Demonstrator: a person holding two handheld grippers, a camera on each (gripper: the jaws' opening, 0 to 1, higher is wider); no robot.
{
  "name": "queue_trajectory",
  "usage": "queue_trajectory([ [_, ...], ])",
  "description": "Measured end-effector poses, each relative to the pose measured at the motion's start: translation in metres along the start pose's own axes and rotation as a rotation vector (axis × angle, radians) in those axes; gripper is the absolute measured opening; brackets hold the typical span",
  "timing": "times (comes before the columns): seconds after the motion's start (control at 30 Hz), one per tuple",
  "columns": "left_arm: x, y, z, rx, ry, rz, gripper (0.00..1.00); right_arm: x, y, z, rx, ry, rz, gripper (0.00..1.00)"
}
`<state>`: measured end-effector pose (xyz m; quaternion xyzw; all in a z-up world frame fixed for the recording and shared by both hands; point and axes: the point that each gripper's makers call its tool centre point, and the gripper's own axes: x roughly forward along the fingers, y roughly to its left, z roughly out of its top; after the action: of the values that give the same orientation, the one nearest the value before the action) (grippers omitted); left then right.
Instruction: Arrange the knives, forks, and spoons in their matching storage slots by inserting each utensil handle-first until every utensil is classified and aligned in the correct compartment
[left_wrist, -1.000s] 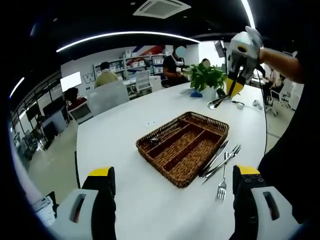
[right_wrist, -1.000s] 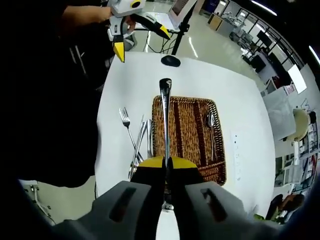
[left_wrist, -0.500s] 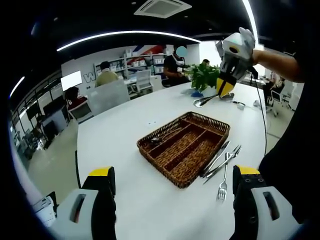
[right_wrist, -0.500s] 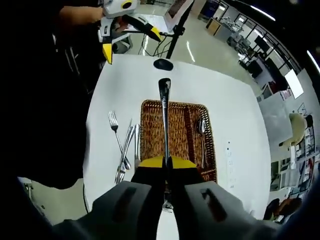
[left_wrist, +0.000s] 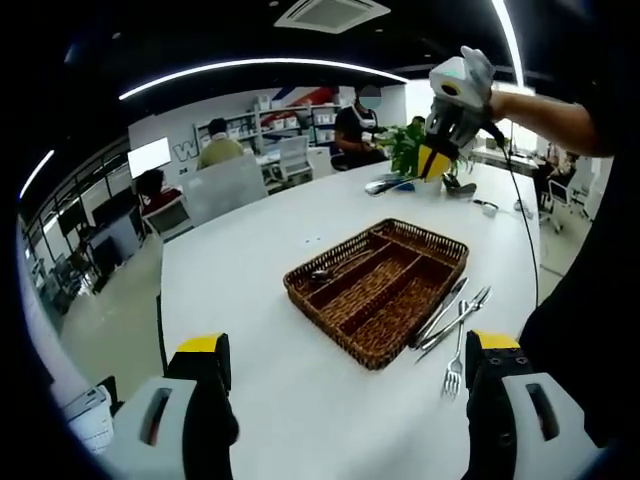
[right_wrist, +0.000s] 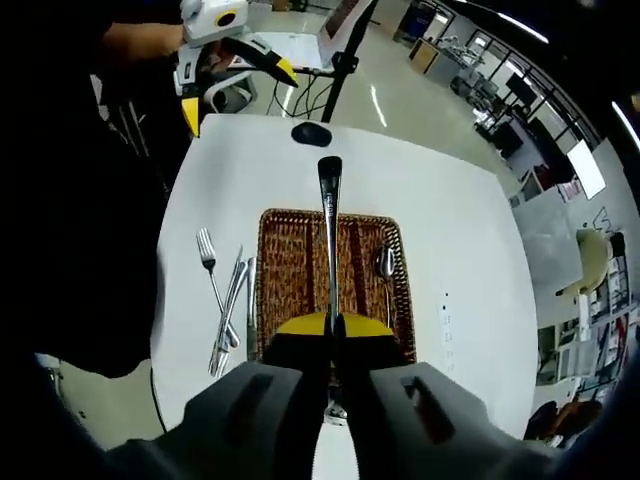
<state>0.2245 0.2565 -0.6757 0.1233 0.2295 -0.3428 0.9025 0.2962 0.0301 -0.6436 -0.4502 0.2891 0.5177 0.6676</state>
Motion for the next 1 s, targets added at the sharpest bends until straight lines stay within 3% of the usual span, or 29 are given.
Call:
queue_trajectory([
  [0.5,0.002,0.004,-0.003,-0.010,-0.002,-0.003,0.99,0.007,-0.033,-0.004,-0.013,0.032,-0.013,0.00],
  [0.9,0.001,0.004,-0.005,-0.017,0.001,0.002,0.99,0.024,-0.054,-0.015,-0.005,0.050,-0.008,0.00],
  [1.0,0.001,0.001,-0.001,-0.027,-0.004,0.006,0.99,0.039,-0.062,-0.019,-0.008,0.059,0.006,0.00],
])
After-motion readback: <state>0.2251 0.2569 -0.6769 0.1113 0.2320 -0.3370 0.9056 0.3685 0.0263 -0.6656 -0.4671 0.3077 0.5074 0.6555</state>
